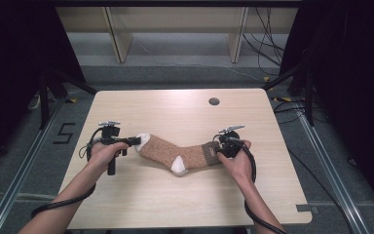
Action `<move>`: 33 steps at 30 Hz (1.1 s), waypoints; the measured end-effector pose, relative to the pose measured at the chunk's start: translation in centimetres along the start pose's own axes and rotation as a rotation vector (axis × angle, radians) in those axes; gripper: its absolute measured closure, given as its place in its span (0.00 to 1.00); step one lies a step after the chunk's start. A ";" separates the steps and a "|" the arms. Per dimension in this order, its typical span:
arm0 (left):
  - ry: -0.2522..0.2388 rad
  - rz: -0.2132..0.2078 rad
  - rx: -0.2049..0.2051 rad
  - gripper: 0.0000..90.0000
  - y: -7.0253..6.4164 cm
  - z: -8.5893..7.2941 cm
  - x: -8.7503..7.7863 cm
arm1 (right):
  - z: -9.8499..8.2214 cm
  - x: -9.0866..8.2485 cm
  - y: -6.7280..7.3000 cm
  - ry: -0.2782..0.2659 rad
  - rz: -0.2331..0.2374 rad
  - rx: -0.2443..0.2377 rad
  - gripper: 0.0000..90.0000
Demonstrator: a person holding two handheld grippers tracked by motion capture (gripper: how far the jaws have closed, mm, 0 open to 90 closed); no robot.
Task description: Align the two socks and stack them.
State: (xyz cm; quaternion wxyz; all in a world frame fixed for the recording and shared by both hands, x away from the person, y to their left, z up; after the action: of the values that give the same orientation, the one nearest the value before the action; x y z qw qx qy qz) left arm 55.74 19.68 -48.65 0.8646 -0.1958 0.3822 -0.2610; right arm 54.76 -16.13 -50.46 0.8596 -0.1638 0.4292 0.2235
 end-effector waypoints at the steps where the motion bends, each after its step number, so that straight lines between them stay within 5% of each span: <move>1: 0.001 0.000 0.005 0.89 -0.1 0.1 -0.1 | 0.0 0.0 0.0 0.001 0.000 0.000 0.76; 12: -0.022 -0.012 0.036 0.89 -1.0 0.9 -0.6 | 0.1 0.0 0.5 0.000 -0.004 0.026 0.76; 14: -0.029 -0.004 0.053 0.89 -1.2 1.0 -0.7 | 0.1 0.1 0.3 -0.003 0.000 -0.007 0.76; 33: -0.073 0.017 0.151 0.89 -3.5 2.1 -1.3 | 0.4 0.3 0.8 -0.004 -0.003 -0.018 0.77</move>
State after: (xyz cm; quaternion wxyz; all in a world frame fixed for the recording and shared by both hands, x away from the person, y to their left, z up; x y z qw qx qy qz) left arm 55.50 18.01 -44.74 0.8923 -0.1363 0.3314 -0.2746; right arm 54.78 -15.19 -50.52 0.8593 -0.1719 0.4254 0.2262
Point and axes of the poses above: each handheld gripper's, and its own axes: x roughly forward along the jaws, z roughly out of its top, y roughly to its left, the point moved 5 cm from there along x, roughly forward along the jaws, and after that the axes turned 10 degrees about -x, right-handed, at the moved point
